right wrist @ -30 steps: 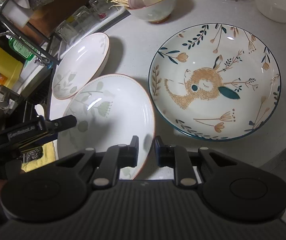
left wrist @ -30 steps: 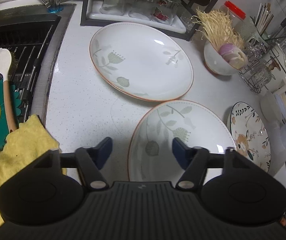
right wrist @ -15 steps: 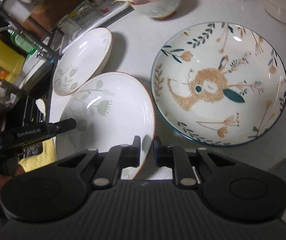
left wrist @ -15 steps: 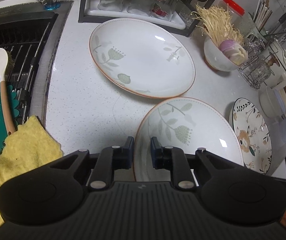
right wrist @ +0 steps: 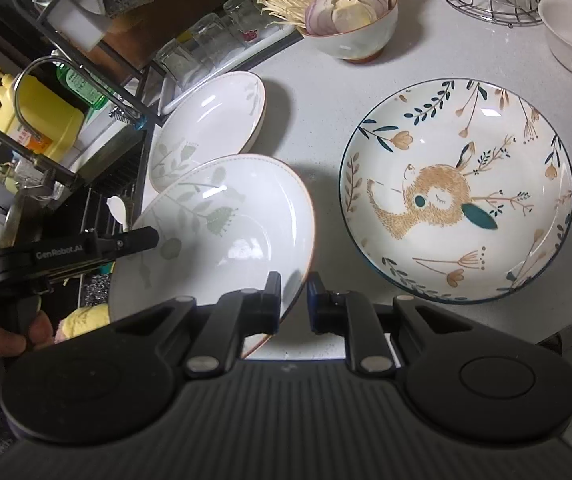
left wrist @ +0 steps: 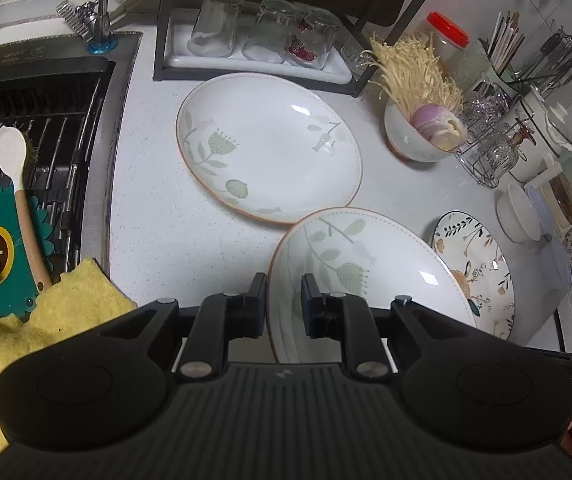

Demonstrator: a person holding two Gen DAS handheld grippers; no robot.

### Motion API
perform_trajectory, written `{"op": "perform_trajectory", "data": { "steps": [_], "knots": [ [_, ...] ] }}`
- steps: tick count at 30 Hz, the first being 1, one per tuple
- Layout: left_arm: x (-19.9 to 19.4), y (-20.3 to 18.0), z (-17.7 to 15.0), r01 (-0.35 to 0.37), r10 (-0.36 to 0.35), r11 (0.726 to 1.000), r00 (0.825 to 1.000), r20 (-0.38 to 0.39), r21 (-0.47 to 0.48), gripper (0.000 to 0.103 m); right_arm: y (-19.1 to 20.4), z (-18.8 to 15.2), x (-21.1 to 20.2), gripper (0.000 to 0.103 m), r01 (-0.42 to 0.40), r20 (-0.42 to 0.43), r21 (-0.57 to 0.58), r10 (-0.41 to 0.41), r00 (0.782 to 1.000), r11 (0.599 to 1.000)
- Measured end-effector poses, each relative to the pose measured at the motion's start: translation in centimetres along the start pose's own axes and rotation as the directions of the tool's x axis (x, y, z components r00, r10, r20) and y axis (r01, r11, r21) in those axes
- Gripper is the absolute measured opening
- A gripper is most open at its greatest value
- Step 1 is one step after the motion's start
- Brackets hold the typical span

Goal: Organize plates and bowls
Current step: 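Lift the leaf-print plate with both grippers over the deer-print plate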

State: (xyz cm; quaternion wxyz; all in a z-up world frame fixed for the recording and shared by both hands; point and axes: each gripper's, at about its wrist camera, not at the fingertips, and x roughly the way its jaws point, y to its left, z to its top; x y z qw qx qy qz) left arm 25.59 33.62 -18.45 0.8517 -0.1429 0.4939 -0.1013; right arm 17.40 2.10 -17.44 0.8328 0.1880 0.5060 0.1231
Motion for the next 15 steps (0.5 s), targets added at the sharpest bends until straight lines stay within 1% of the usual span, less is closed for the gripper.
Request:
{"op": "perform_trajectory", "data": {
  "steps": [6, 11, 15],
  "knots": [
    [-2.1, -1.8, 0.9, -0.002, 0.002, 1.0, 0.999, 0.037, -0.009, 0.02, -0.3, 1.0, -1.6, 0.017, -0.038, 0.017, -0.026, 0.039, 0.999, 0.999],
    [-3.6, -4.4, 2.0, 0.007, -0.007, 1.0, 0.997, 0.072, -0.005, 0.02, -1.2, 2.2, -3.8, 0.017, -0.064, 0.068, -0.053, 0.068, 0.995, 0.997],
    [-3.4, -7.1, 2.6, 0.018, -0.019, 1.0, 0.997, 0.075, 0.015, 0.02, -2.9, 3.0, -5.3, 0.017, -0.057, 0.121, -0.053, 0.063, 0.991, 0.997]
  ]
}}
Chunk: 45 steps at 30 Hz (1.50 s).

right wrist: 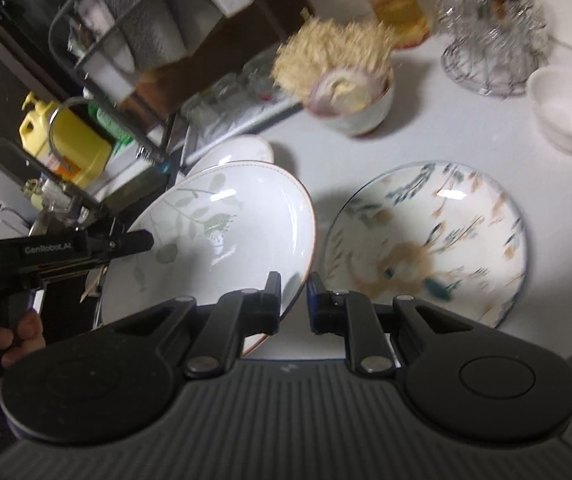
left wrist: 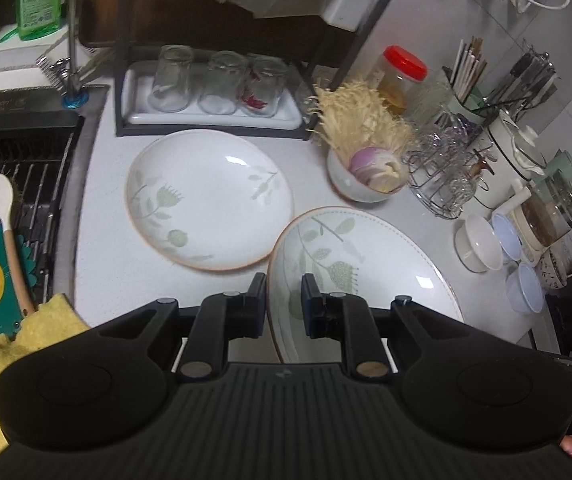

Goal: Organize plates and bowls
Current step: 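Lift the leaf-print plate with both grippers over the deer-print plate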

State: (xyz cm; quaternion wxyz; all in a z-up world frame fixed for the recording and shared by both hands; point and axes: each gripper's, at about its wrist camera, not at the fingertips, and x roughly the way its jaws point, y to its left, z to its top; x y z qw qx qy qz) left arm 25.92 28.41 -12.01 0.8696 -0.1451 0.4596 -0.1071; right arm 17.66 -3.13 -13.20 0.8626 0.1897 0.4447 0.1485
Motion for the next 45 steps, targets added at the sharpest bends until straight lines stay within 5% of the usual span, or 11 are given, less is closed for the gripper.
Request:
{"op": "perform_trajectory", "data": {
  "steps": [13, 26, 45],
  "knots": [
    [5.9, -8.0, -0.9, 0.029, -0.022, 0.996, 0.996, -0.082, 0.086, 0.021, -7.4, 0.7, -2.6, 0.017, 0.084, 0.064, 0.022, -0.085, 0.994, 0.996],
    [10.9, -10.8, -3.6, -0.03, 0.04, 0.996, 0.99, -0.132, 0.08, 0.021, -11.7, 0.7, -1.0, 0.017, 0.143, 0.113, 0.024, -0.145, 0.983, 0.989],
    [13.1, -11.1, -4.3, -0.082, 0.085, 0.996, 0.976, -0.202, 0.021, 0.022, -13.8, 0.8, 1.5, 0.016, 0.17, -0.026, 0.034, -0.169, 0.985, 0.985]
  ]
}}
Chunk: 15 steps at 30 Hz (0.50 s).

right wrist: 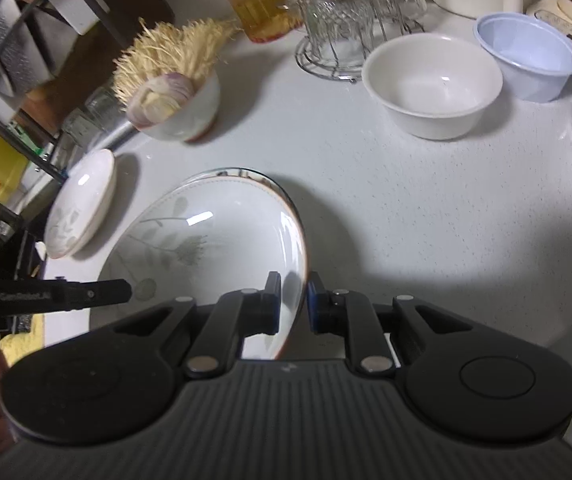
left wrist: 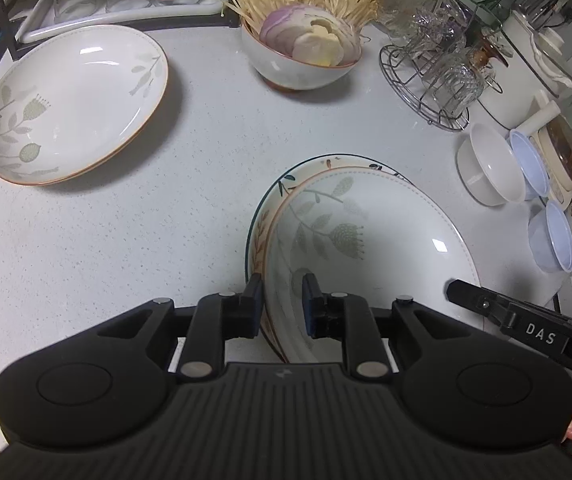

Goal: Organize plates and bowls
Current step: 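Lift the leaf-print plate with both grippers over the deer-print plate, then lower the plate onto the deer-print plate and open both grippers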

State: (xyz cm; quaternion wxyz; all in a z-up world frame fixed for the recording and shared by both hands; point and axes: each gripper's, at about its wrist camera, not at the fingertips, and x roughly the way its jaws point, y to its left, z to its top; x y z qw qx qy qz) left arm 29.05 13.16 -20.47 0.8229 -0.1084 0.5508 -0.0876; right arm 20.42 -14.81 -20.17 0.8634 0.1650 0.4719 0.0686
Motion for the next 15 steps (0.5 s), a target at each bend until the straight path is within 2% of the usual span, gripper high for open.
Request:
{"op": "perform_trajectory", "data": {
  "steps": [6, 10, 15],
  "knots": [
    [0.0, 0.0, 0.6, -0.006, 0.006, 1.0, 1.0, -0.008, -0.005, 0.029, 0.1, 0.6, 1.0, 0.018, 0.009, -0.005, -0.002, -0.01, 1.0, 1.0],
    [-0.6, 0.2, 1.1, -0.015, 0.015, 1.0, 1.0, -0.007, 0.005, 0.044, -0.2, 0.9, 1.3, 0.018, -0.008, -0.009, 0.025, 0.008, 1.0, 1.0],
    [-2.1, -0.4, 1.7, -0.007, 0.006, 0.999, 1.0, 0.027, 0.039, 0.046, 0.1, 0.9, 1.3, 0.018, 0.004, -0.003, 0.042, -0.004, 1.0, 0.999]
  ]
}}
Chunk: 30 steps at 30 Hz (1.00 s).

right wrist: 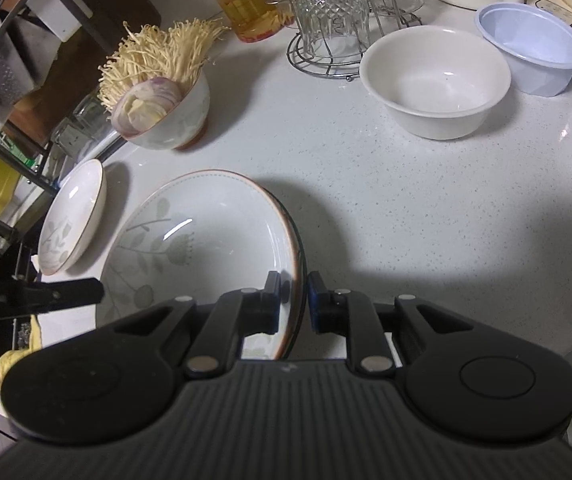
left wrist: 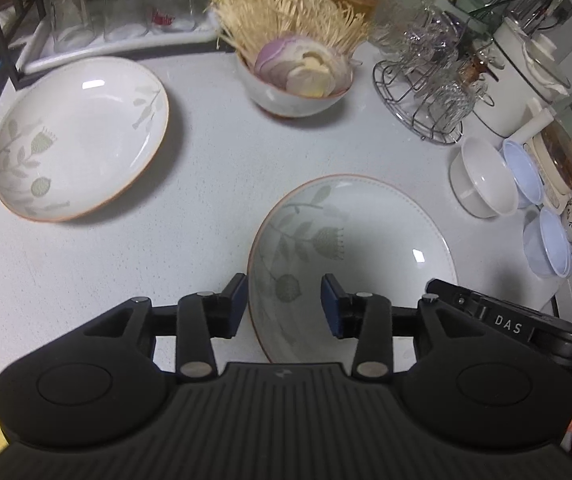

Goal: Organize plates and bowls
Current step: 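Lower the plate onto the deer-print plate and open both grippers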

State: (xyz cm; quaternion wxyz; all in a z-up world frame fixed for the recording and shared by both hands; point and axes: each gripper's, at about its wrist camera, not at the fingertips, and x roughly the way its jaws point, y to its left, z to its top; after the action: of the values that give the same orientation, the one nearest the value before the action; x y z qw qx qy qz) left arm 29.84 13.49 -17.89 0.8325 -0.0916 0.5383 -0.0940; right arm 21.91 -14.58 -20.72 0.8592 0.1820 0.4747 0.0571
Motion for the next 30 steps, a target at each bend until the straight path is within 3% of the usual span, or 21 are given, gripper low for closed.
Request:
{"op": "perform_trajectory", "data": {
  "steps": [7, 18, 30],
  "knots": [
    [-3.2, -1.1, 0.8, 0.021, -0.024, 0.998, 0.998, 0.061, 0.053, 0.046, 1.7, 0.8, -3.2, 0.018, 0.031, 0.129, -0.029, -0.027, 0.991, 0.999],
    [-10.2, -2.6, 1.4, 0.067, -0.081, 0.995, 0.978, 0.192, 0.079, 0.046, 5.6, 2.2, -9.9, 0.018, -0.018, 0.271, -0.129, 0.052, 0.961, 0.992],
    [-14.1, -3.1, -1.0, 0.049, -0.056, 0.998, 0.966, 0.252, 0.033, 0.046, 7.1, 1.7, -15.0, 0.018, -0.091, 0.284, -0.194, 0.145, 0.948, 0.977]
  ]
}}
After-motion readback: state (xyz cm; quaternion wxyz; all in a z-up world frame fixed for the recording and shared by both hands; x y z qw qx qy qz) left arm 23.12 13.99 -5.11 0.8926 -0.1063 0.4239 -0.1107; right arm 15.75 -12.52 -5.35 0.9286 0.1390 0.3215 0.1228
